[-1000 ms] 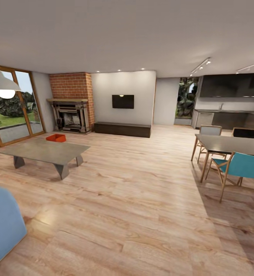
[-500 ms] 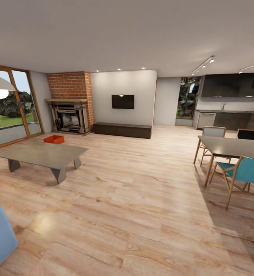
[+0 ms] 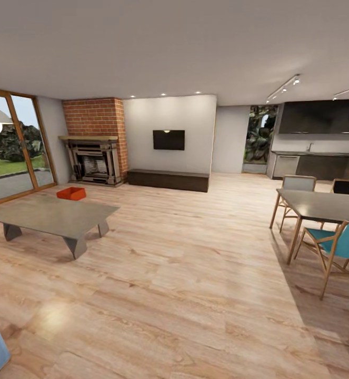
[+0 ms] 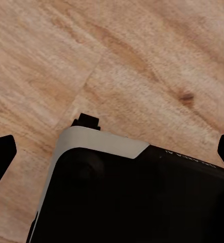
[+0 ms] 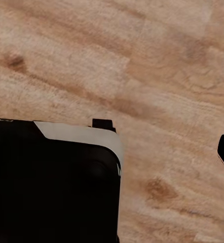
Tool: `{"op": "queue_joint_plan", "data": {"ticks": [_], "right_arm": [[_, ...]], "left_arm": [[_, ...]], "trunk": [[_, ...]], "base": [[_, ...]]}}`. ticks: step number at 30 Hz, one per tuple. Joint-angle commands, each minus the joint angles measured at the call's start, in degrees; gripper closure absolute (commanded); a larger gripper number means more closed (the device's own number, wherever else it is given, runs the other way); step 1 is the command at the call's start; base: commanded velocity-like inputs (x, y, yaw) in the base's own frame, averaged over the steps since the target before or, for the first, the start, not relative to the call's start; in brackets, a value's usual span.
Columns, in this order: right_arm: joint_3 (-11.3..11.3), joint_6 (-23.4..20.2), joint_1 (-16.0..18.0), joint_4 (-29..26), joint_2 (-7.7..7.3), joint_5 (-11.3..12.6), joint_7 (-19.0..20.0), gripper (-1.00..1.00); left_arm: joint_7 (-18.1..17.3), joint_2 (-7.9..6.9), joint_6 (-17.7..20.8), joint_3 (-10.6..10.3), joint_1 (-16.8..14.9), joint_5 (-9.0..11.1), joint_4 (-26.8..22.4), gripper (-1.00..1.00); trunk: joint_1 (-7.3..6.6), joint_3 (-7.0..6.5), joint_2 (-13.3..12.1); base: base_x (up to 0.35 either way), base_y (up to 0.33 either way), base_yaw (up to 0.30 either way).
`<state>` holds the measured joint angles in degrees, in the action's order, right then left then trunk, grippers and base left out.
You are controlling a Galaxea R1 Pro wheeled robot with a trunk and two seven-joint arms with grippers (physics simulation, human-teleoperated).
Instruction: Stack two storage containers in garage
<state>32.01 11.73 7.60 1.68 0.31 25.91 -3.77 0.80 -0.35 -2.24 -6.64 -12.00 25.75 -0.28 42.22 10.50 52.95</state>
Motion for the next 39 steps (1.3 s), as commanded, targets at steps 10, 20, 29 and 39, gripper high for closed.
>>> {"op": "queue_joint_plan", "data": {"ticks": [10,20,29,39], "right_arm": [[0.7,0.3,0.1,0.2,0.04,0.4,-0.2,-1.0],[0.8,0.3,0.1,0.2,0.12,0.4,-0.3,-1.0],[0.8,0.3,0.1,0.2,0.13,0.4,-0.4,-1.0],[0.9,0.2,0.1,0.2,0.04,0.4,-0.5,-1.0]], "left_arm": [[0.1,0.0,-0.1,-0.5,0.0,0.4,0.0,-1.0],[0.1,0.0,0.0,-0.5,0.0,0.4,0.0,-1.0],[0.1,0.0,0.0,-0.5,0.0,0.4,0.0,-1.0],[0.1,0.0,-0.3,-0.5,0.0,0.5,0.0,-1.0]], "trunk": [[0.04,0.08,0.1],[0.04,0.08,0.1],[0.04,0.08,0.1],[0.04,0.08,0.1]], "base": [[0.323,0.0,0.0],[0.323,0.0,0.0],[0.323,0.0,0.0],[0.323,0.0,0.0]]}}
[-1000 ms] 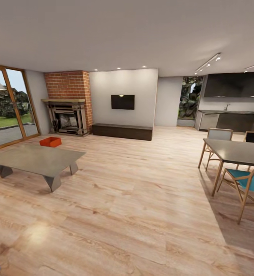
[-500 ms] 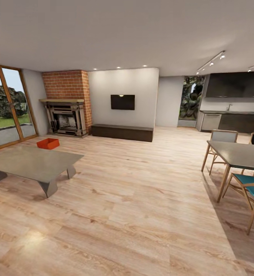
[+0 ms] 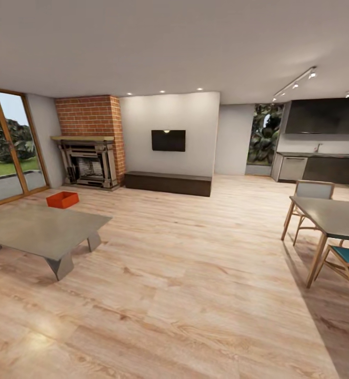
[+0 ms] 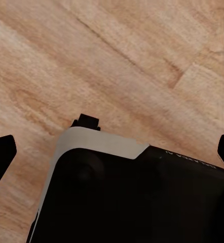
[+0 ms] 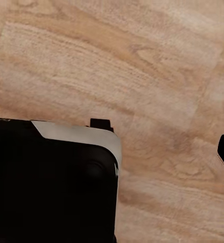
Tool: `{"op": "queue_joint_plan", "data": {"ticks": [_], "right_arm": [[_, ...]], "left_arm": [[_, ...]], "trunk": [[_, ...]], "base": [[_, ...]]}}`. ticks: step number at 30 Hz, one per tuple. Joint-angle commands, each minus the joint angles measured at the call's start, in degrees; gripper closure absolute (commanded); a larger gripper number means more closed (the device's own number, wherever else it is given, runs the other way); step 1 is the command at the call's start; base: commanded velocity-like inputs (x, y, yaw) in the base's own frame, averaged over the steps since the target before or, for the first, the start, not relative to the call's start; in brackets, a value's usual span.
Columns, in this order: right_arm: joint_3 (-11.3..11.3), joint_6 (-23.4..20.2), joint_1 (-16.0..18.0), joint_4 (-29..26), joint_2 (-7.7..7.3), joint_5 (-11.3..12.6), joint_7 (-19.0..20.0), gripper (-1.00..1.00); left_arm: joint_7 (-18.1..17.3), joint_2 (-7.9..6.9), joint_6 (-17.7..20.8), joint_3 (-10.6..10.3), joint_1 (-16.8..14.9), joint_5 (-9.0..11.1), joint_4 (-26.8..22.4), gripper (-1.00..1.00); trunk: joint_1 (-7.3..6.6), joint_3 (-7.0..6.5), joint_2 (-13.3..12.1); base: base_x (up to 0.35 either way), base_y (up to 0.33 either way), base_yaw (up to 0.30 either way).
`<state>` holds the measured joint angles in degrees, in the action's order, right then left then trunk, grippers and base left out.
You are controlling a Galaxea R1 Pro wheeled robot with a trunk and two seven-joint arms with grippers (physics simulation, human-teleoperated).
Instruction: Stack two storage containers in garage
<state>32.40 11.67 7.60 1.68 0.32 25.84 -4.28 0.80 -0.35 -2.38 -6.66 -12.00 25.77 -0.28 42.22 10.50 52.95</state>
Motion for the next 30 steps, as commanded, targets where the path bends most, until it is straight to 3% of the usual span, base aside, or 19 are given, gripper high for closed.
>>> {"op": "queue_joint_plan", "data": {"ticks": [1,30], "right_arm": [[0.5,0.3,0.1,0.2,0.03,0.4,0.0,-1.0],[0.5,0.2,0.1,0.2,0.12,0.4,-0.1,-1.0]], "left_arm": [[0.1,0.0,-0.1,-0.5,0.0,0.5,0.0,-1.0],[0.1,0.0,-0.1,-0.5,0.0,0.5,0.0,-1.0]], "trunk": [[0.04,0.08,0.1],[0.04,0.08,0.1]], "base": [[0.323,0.0,0.0],[0.323,0.0,0.0]]}}
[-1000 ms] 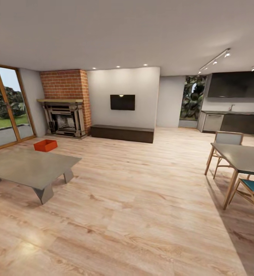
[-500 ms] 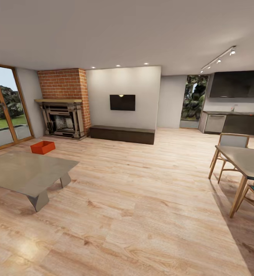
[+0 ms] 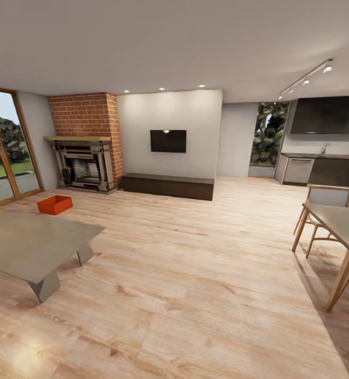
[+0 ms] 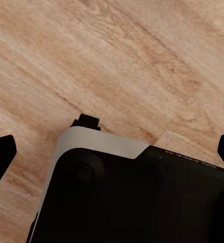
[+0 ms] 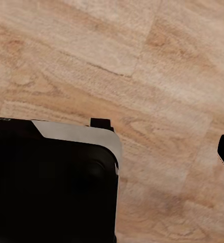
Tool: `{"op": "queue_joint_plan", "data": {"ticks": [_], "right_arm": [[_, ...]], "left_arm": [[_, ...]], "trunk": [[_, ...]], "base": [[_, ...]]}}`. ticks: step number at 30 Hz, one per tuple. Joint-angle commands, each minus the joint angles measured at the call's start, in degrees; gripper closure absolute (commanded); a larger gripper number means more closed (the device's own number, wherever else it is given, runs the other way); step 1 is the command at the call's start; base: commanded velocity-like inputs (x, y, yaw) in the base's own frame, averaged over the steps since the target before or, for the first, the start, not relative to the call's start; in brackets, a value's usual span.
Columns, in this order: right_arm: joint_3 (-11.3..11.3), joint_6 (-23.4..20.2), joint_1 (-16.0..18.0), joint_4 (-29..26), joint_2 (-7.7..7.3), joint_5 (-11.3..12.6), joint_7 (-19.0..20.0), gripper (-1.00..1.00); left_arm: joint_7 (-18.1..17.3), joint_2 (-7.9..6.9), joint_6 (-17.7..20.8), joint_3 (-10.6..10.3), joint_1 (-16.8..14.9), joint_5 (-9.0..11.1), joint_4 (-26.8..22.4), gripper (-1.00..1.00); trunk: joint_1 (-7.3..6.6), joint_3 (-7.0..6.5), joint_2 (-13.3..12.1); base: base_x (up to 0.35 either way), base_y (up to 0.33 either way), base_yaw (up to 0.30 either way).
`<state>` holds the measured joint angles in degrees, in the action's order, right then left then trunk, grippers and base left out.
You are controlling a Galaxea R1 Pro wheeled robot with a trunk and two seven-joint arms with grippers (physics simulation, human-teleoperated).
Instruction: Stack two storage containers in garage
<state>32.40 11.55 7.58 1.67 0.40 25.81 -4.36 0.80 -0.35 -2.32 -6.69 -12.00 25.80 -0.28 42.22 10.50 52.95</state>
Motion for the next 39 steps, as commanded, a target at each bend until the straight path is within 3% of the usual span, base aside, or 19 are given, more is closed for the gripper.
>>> {"op": "queue_joint_plan", "data": {"ticks": [1,39], "right_arm": [[0.5,0.3,0.1,0.2,0.04,0.4,0.0,-1.0],[0.6,0.4,0.1,0.2,0.13,0.4,-0.1,-1.0]], "left_arm": [[0.1,0.0,-0.1,-0.5,0.0,0.4,0.0,-1.0],[0.1,0.0,-0.2,-0.5,0.0,0.5,0.0,-1.0]], "trunk": [[0.04,0.08,0.1],[0.04,0.08,0.1]], "base": [[0.323,0.0,0.0],[0.323,0.0,0.0]]}}
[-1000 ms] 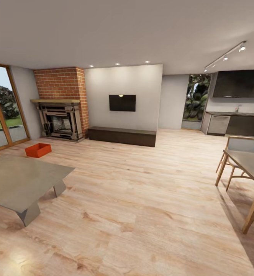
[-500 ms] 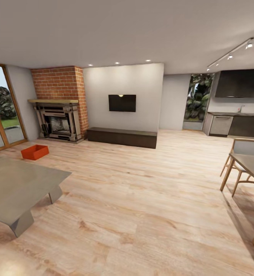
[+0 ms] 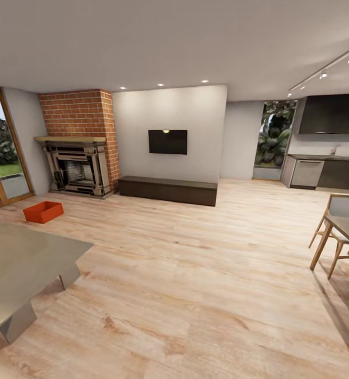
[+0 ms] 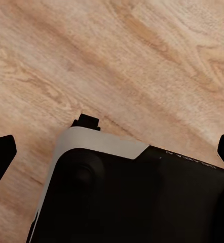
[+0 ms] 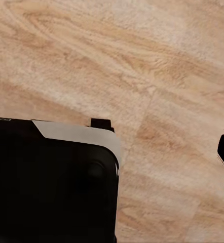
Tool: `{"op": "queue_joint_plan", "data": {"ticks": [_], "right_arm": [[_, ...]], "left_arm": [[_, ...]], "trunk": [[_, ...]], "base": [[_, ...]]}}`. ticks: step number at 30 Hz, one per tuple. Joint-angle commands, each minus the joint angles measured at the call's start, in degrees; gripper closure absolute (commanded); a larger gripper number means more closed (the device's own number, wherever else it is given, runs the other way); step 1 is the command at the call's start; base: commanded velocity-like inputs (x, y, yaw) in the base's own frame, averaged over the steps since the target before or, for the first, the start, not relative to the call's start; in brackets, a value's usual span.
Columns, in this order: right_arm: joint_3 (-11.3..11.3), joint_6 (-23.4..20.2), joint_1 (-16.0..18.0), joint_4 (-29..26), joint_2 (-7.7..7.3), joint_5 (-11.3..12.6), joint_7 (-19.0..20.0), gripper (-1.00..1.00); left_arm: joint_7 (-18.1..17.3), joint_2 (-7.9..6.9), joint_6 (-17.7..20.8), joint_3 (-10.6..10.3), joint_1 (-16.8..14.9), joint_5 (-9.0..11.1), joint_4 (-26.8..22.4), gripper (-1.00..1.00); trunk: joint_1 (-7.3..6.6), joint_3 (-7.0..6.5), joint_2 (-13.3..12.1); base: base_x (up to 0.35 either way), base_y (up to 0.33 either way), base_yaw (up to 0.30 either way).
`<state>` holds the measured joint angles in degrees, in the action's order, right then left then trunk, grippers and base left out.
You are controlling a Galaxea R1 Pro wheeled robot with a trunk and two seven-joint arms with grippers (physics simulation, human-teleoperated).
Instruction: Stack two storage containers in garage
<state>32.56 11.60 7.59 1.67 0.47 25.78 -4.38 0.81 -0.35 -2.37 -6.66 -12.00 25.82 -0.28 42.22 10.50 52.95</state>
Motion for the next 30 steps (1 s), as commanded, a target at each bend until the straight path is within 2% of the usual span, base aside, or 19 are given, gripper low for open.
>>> {"op": "queue_joint_plan", "data": {"ticks": [1,30], "right_arm": [[0.5,0.3,0.1,0.2,0.05,0.5,-0.1,-1.0],[0.4,0.4,0.1,0.2,-0.03,0.4,-0.1,-1.0]], "left_arm": [[0.1,0.0,-0.2,-0.5,0.0,0.4,0.0,-1.0],[0.1,0.0,0.1,-0.5,0.0,0.5,0.0,-1.0]], "trunk": [[0.04,0.08,0.1],[0.04,0.08,0.1]], "base": [[0.323,0.0,0.0],[0.323,0.0,0.0]]}}
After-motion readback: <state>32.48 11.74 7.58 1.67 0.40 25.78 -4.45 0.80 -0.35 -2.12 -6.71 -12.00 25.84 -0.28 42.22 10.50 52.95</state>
